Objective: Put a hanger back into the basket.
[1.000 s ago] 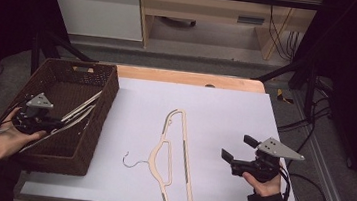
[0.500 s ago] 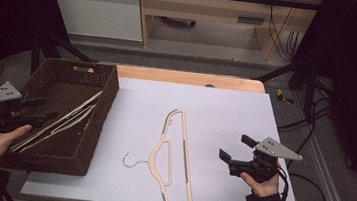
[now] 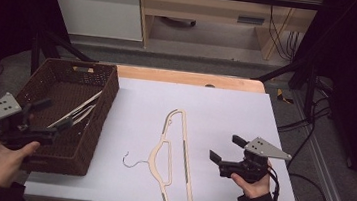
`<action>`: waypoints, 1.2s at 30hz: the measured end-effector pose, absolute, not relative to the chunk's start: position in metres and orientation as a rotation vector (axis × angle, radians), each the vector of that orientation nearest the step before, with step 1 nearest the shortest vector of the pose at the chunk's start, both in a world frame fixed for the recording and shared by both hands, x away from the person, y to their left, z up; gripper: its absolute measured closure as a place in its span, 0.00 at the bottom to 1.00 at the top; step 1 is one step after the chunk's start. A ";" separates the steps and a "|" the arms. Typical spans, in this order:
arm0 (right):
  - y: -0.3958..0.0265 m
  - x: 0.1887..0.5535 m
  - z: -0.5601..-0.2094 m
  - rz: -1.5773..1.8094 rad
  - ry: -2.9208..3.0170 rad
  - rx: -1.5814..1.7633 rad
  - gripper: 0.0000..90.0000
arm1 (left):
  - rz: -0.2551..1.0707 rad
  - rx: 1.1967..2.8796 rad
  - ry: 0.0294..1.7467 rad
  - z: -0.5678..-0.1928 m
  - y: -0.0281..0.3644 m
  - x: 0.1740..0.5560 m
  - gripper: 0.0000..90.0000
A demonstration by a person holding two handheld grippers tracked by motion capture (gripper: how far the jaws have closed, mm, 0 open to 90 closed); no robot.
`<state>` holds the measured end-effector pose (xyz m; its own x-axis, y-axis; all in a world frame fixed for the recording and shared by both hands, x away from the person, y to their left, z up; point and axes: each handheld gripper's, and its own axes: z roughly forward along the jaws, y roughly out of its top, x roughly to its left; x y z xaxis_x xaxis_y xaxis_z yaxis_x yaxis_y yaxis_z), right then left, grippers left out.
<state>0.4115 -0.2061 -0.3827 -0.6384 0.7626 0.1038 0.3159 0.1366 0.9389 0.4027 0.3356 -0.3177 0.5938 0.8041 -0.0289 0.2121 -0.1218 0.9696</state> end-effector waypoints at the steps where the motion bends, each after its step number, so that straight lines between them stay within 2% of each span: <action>1: -0.205 0.411 -0.383 1.511 2.018 1.040 0.08 | 0.628 1.656 0.848 -0.321 0.327 0.402 0.06; 18: -0.200 0.412 -0.390 1.504 2.038 1.037 0.07 | 0.494 1.787 0.691 -0.369 0.235 0.402 0.08; 36: -0.200 0.412 -0.394 1.492 2.062 1.031 0.07 | 0.320 2.032 0.671 -0.445 0.192 0.422 0.11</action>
